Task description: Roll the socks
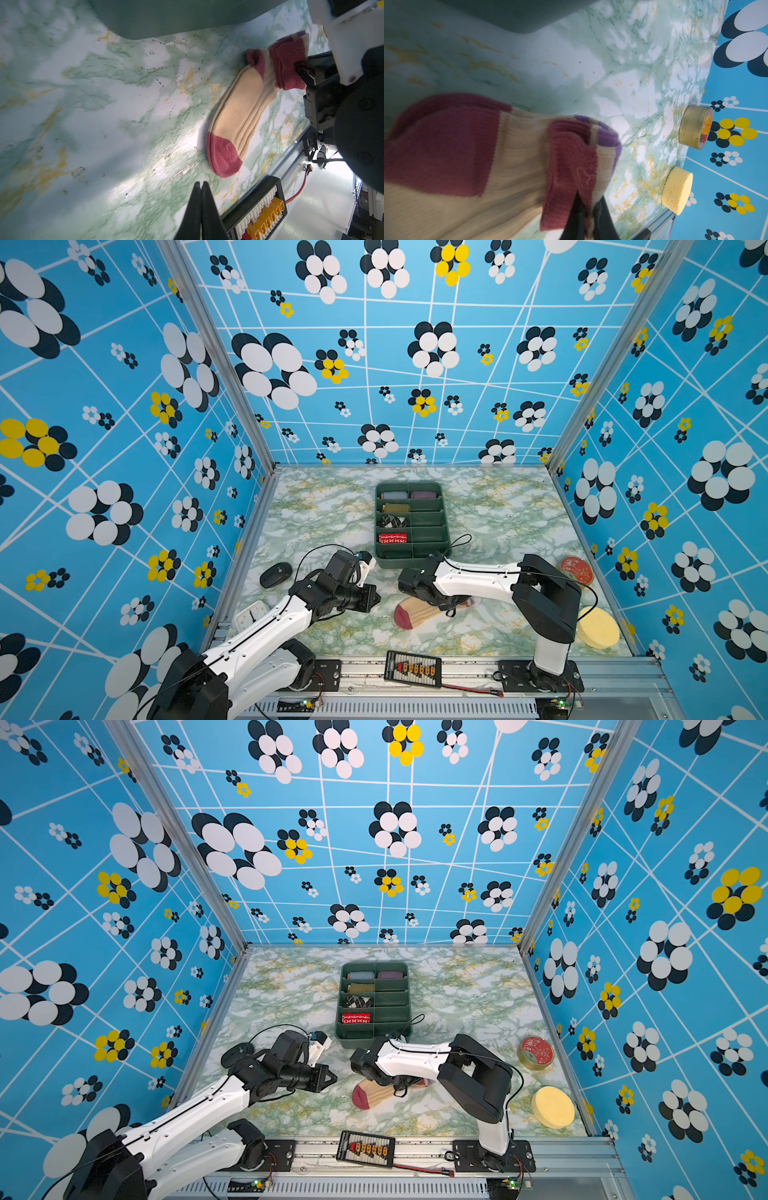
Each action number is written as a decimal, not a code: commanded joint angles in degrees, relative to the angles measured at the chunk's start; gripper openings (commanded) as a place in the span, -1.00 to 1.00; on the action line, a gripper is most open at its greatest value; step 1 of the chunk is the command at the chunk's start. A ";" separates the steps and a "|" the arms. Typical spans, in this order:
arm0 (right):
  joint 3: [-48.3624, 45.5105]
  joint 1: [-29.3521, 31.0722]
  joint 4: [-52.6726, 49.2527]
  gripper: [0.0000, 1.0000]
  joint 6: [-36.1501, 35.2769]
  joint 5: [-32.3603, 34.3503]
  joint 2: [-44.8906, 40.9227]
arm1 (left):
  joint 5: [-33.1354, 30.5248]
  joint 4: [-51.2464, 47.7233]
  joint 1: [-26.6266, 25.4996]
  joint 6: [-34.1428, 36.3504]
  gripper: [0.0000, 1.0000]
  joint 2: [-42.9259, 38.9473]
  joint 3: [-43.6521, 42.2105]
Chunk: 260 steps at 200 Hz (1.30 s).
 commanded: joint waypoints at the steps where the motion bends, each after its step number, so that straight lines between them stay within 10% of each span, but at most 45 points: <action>1: -0.88 -0.19 0.63 -0.84 0.55 -0.79 -0.45 | -1.56 0.52 -2.57 -0.73 -0.89 -0.52 0.87; 260: -6.14 -0.43 15.55 -0.36 -5.78 -12.72 -9.64 | -4.28 1.48 -4.74 -0.97 -0.88 3.08 2.15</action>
